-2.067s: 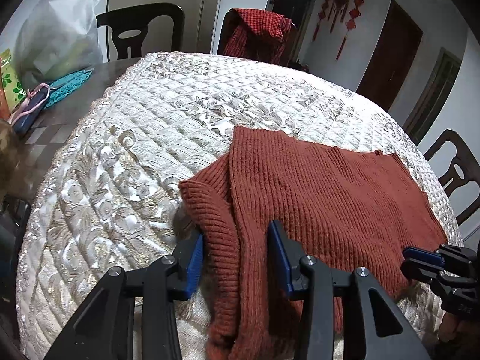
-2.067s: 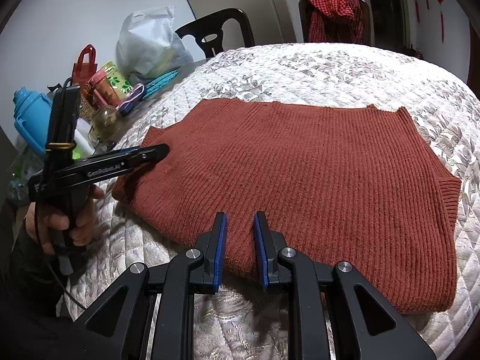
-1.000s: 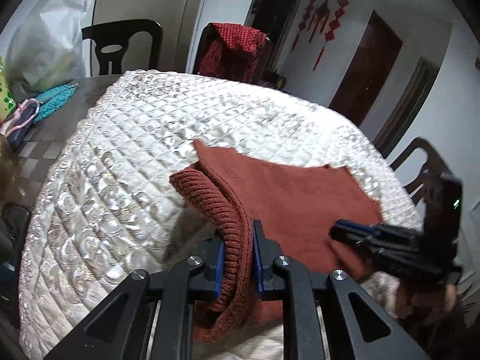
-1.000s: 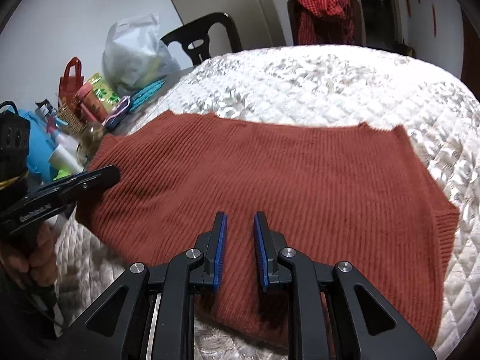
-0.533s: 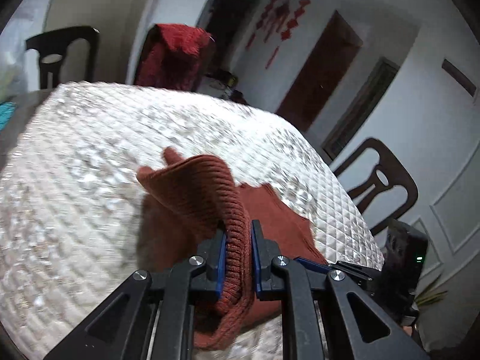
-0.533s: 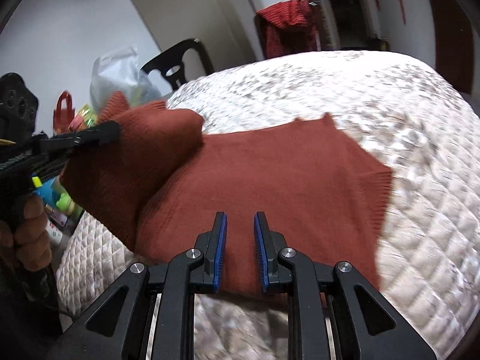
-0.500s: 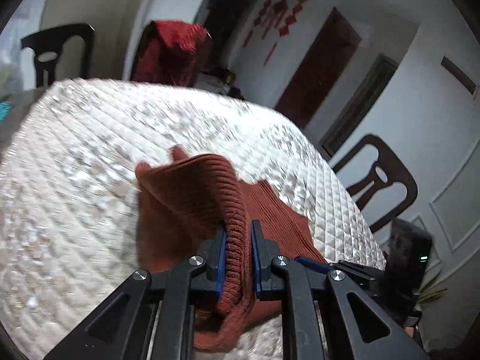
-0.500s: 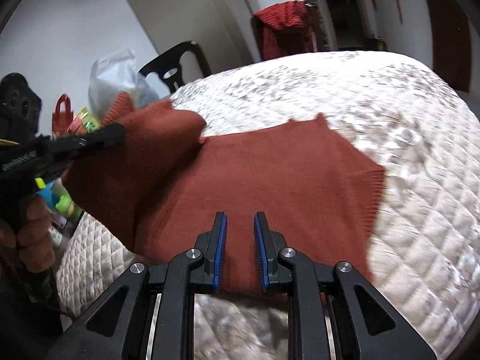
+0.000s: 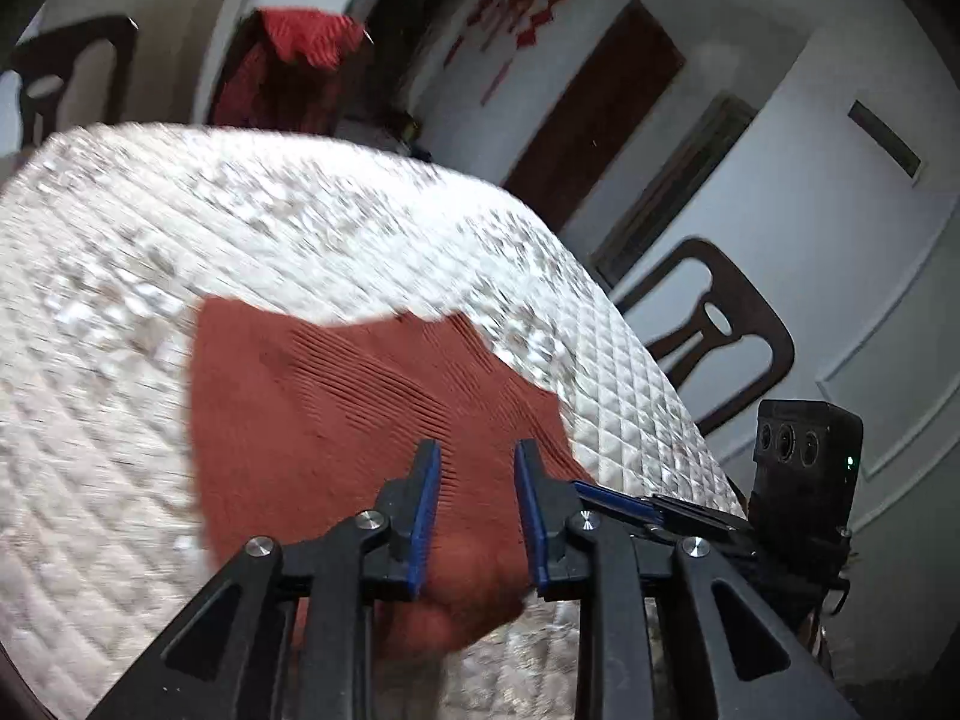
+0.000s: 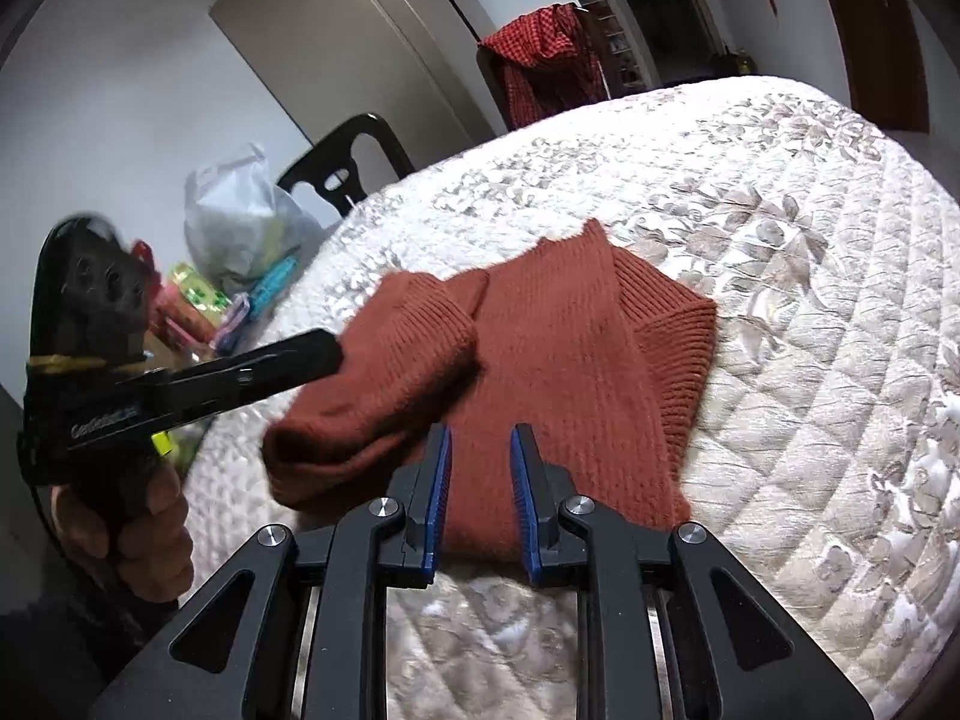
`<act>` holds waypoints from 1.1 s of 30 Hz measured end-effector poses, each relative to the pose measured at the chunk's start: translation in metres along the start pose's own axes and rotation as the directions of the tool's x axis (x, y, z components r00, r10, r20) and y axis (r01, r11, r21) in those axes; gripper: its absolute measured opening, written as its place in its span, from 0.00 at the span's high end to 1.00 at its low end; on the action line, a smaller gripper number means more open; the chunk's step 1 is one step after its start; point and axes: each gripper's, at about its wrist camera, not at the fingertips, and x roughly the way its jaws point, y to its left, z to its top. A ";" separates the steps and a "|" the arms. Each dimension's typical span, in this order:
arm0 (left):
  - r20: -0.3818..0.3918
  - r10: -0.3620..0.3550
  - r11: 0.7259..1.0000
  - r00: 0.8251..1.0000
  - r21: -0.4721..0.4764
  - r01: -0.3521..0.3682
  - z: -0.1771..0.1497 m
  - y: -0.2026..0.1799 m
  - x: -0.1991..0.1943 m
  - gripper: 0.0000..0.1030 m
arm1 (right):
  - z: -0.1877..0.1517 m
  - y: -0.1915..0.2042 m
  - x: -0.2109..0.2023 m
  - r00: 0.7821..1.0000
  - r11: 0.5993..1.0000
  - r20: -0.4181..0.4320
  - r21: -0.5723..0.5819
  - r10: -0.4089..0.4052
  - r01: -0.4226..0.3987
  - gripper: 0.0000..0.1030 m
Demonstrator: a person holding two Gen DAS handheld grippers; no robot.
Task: Fold small clothes
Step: 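Lay the folded side down and open the left gripper, then grasp the other sweater side with the right gripper and fold it over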
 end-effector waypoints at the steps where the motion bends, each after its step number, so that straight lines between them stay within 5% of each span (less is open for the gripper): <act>1: 0.018 0.029 1.000 0.999 0.002 -0.029 0.000 0.005 -0.007 0.73 | 0.000 0.001 0.000 1.000 1.000 -0.002 0.009 0.023 -0.023 0.74; 5: 0.045 0.138 0.990 0.989 -0.010 -0.137 -0.006 0.031 -0.021 0.73 | 0.004 0.008 0.009 0.989 0.988 -0.027 0.063 0.143 -0.141 0.51; 9: 0.011 0.165 0.986 0.986 0.002 -0.165 -0.022 0.041 -0.015 0.73 | 0.008 0.009 0.026 0.974 0.970 -0.074 0.135 0.212 -0.201 0.51; 17: -0.007 0.147 0.987 0.989 0.063 -0.146 -0.043 0.032 -0.002 0.71 | 0.007 0.010 0.061 0.954 0.956 -0.187 0.224 0.233 -0.190 0.51; 23: -0.006 0.139 0.986 0.990 0.097 -0.138 -0.045 0.028 0.004 0.69 | 0.009 0.008 0.072 0.954 0.956 -0.197 0.234 0.225 -0.178 0.51; 24: -0.005 0.136 0.986 0.991 0.095 -0.134 -0.045 0.029 0.004 0.69 | 0.011 0.009 0.073 0.956 0.959 -0.193 0.222 0.220 -0.175 0.52; 26: -0.004 0.136 0.986 0.991 0.096 -0.135 -0.045 0.029 0.003 0.69 | 0.012 0.010 0.073 0.958 0.964 -0.197 0.203 0.210 -0.170 0.73; 28: -0.003 0.139 0.986 0.990 0.097 -0.138 -0.045 0.029 0.002 0.69 | 0.012 0.009 0.075 0.957 0.965 -0.199 0.198 0.209 -0.170 0.84; 33: 0.032 0.149 0.986 0.988 0.070 -0.151 -0.033 0.031 -0.009 0.69 | 0.024 0.008 0.059 0.966 0.973 -0.155 0.137 0.208 -0.188 0.87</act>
